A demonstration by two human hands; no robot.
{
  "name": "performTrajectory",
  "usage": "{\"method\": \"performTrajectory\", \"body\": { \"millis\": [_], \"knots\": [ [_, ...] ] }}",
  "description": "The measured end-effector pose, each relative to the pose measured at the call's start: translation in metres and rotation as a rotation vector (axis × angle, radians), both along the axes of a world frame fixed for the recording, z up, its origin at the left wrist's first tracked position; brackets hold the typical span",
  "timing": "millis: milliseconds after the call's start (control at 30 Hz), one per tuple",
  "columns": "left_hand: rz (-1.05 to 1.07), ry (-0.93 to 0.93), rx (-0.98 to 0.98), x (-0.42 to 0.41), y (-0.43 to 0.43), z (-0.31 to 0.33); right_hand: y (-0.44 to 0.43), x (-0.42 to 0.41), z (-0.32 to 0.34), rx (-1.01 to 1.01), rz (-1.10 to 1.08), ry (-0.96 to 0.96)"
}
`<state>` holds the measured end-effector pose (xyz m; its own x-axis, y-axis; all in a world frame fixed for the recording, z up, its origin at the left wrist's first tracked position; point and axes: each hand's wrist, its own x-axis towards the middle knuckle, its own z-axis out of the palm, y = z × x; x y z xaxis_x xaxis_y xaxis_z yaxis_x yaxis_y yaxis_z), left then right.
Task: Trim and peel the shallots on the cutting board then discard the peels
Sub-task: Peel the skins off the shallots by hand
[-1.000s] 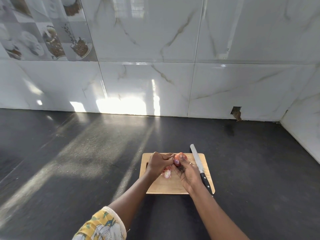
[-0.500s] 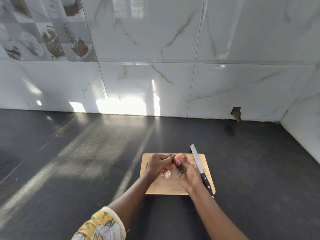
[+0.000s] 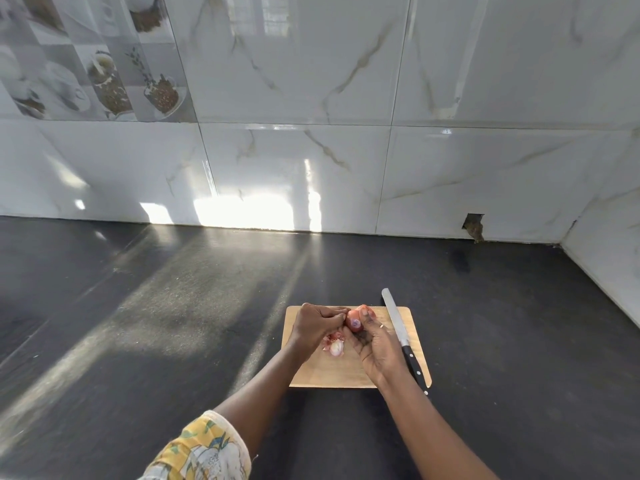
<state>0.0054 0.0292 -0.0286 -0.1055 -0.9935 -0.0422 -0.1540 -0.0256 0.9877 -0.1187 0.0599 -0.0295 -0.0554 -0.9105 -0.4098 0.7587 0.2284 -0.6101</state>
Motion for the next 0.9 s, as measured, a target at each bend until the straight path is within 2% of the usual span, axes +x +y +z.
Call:
{"method": "performTrajectory", "body": {
  "millis": [333,733,900],
  "knots": [
    [0.079,0.006,-0.051,-0.0014,0.0045,0.0052,-0.0024,-0.0010,-0.0028,-0.031,0.013,0.003],
    [0.005,-0.463,-0.388,0.0017,0.0040,0.0046,-0.0052,-0.0004,-0.0075,-0.022,-0.032,0.079],
    [-0.049,-0.607,-0.430,-0.0008,0.0015,0.0016,-0.0043,-0.0005,-0.0078,-0.016,-0.028,0.087]
  ]
}}
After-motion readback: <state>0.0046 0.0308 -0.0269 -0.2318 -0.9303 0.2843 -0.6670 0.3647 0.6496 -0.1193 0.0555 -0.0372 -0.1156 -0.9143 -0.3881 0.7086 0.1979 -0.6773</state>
